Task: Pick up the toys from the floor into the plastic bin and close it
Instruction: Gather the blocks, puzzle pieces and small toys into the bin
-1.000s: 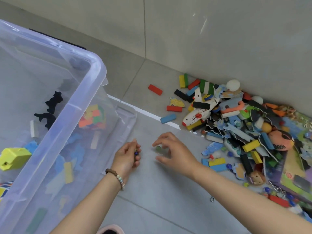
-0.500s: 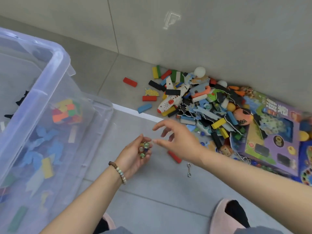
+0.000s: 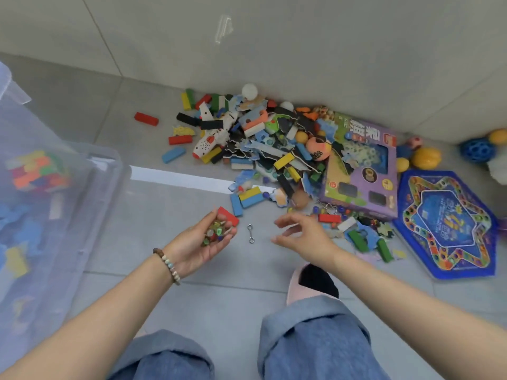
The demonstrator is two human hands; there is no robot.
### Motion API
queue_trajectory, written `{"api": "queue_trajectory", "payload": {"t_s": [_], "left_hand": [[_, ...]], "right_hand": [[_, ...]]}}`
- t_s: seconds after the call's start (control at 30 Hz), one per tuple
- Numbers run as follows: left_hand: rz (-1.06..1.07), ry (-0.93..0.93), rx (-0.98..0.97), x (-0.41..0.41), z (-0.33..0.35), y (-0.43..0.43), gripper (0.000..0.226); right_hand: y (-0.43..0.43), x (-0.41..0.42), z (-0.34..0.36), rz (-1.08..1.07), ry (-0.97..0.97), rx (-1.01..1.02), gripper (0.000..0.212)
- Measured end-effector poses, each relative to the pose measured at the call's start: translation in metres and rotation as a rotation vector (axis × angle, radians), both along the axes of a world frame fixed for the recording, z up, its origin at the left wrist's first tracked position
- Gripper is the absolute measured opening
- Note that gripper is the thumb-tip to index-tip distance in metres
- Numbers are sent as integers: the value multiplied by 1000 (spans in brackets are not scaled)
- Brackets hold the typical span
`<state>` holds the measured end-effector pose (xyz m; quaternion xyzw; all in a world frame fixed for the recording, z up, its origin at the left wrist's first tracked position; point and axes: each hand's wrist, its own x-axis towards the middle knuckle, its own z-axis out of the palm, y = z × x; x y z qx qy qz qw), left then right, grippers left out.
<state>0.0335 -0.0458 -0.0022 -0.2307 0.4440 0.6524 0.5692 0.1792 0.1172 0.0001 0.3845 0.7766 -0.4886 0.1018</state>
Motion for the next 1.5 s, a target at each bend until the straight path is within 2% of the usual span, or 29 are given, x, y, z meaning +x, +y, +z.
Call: {"api": "queue_trajectory", "payload": {"t_s": [0.17,0.33,0.43,0.63,0.77,0.87,0.93,1.0,1.13,1.23,1.5], "left_hand": [[-128,240,-160,19,-27,-12,24],[-206,329,-229,23,-42,-22,15],[-195,306,-216,23,-42,-22,9],[-155,225,-173,22,-42,-23,13],[-131,189,-154,20,-41,-22,20],[-136,176,-155,19,-40,-22,25],[-139,174,-158,19,-40,-23,27],[-134,168,-161,19,-40,-24,27],[-125,163,-162,20,-41,-26,28],[-133,158,-164,21,-40,-25,27],[-182,170,-154,26,-39,-19,25]], "right_hand": [[-25,-30,-54,58,61,44,46],[-23,-41,-55,173,14,188,25],[-28,-42,-55,180,3,215,12],[-39,-39,-52,238,-29,302,17],[-37,-37,-53,175,-17,214,20],[-35,-33,-53,12,27,48,25],[-33,-32,-51,-46,70,37,26],[-31,-30,-48,-12,85,87,24],[-29,-9,-48,178,-47,162,33],[-27,11,-48,207,-82,195,34],[-16,20,-46,273,-11,181,5]]}}
